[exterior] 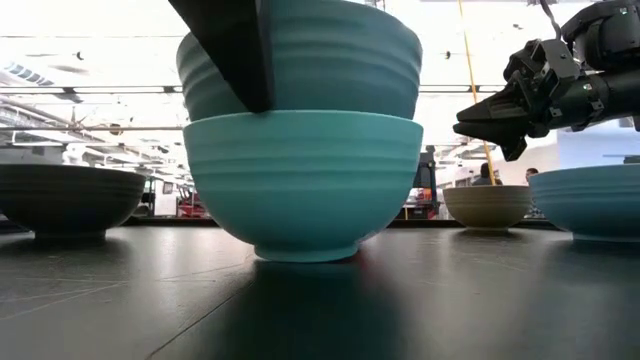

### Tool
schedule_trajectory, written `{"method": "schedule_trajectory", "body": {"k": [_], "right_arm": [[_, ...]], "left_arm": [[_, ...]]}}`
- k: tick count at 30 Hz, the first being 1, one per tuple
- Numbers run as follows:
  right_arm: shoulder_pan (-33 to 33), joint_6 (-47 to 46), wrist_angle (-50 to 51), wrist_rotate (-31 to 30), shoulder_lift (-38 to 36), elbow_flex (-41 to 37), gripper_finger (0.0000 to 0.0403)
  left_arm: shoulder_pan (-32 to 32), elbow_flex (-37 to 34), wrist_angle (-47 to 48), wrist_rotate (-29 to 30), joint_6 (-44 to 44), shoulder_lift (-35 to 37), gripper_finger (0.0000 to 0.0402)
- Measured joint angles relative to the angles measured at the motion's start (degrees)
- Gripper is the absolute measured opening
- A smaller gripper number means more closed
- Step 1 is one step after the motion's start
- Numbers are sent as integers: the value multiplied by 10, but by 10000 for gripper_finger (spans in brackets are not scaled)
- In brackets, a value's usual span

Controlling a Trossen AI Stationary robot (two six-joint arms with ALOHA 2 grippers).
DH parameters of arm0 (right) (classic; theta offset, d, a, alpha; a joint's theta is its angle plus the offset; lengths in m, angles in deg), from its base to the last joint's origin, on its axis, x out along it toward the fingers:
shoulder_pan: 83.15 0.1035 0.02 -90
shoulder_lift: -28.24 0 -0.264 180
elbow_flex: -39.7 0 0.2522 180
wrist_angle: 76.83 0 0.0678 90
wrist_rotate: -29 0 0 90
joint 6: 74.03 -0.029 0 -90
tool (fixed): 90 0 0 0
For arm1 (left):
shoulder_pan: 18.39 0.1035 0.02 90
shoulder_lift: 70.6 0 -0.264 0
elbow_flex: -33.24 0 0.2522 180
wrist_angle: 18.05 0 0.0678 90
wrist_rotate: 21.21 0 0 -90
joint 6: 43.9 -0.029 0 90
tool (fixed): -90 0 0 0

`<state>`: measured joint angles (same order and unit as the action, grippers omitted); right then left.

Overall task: Nest bowls inside each other
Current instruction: Stack the dark green bowl on the light green bowl

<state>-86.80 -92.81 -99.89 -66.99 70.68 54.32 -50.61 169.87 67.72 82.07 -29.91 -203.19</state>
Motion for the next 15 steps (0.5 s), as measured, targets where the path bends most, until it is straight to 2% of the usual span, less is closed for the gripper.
{"method": "schedule_trajectory", "body": {"k": [15], "right_arm": [[0,-1,0,0,0,0,121]], "left_arm": [[2,0,-2,9,-6,2,9]]}}
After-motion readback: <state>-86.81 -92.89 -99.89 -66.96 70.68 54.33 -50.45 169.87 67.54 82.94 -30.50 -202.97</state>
